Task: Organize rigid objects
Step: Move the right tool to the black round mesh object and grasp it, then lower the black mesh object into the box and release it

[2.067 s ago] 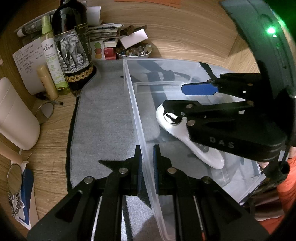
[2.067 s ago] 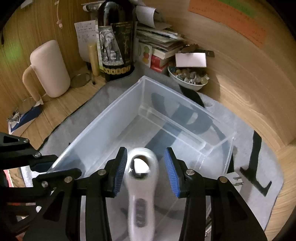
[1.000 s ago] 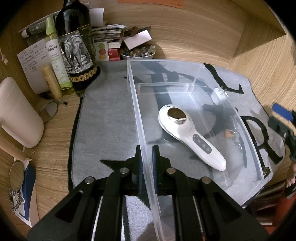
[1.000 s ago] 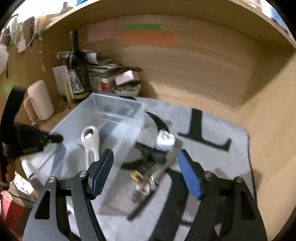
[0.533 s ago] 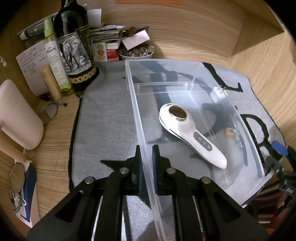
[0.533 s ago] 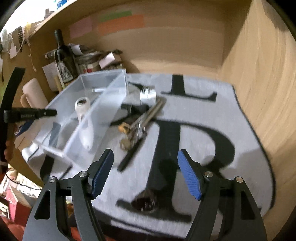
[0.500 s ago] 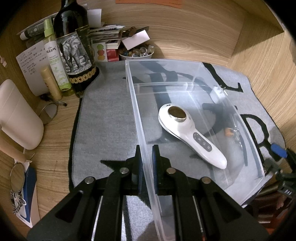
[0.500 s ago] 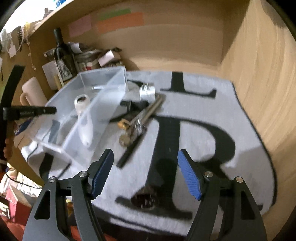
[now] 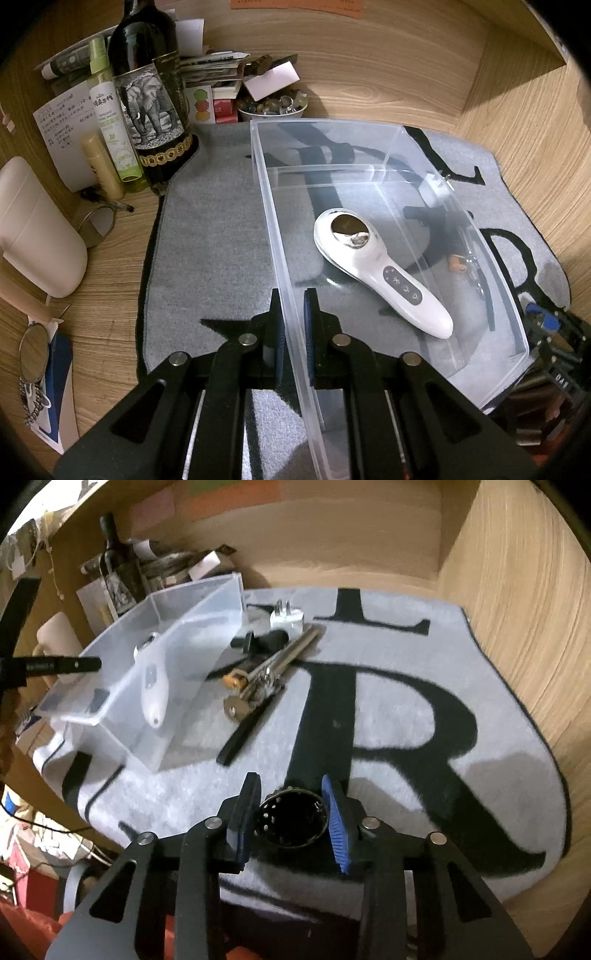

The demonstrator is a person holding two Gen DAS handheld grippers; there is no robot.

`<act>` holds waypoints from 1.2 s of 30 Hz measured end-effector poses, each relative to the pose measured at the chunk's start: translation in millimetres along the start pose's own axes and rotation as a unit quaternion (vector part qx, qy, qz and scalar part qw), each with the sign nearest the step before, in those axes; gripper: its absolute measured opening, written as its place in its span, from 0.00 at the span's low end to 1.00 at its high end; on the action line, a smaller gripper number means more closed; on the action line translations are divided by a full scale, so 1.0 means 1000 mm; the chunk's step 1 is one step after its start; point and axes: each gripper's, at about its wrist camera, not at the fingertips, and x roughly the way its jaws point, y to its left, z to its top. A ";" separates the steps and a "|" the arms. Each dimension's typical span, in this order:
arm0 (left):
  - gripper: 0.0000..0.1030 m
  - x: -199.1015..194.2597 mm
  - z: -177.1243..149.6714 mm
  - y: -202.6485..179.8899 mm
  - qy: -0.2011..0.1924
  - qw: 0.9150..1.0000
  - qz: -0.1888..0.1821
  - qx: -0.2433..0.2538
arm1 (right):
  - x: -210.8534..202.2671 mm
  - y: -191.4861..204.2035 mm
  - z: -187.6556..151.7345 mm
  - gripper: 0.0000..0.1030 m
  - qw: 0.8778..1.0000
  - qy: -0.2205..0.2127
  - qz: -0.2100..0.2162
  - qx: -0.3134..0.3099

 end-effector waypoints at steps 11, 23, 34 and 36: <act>0.09 0.000 0.001 0.000 0.002 1.000 0.000 -0.010 | -0.005 0.008 0.053 0.31 0.998 -0.059 0.018 -0.027; 0.08 0.002 0.000 0.000 0.004 1.000 0.002 -0.016 | -0.001 0.048 0.107 0.31 0.989 -0.094 0.068 -0.090; 0.08 0.004 0.001 0.001 0.007 1.000 0.006 -0.017 | 0.024 0.093 0.146 0.31 0.979 -0.085 0.118 -0.142; 0.08 0.004 0.002 0.001 0.007 1.000 0.006 -0.017 | 0.031 0.099 0.149 0.31 0.979 -0.077 0.118 -0.150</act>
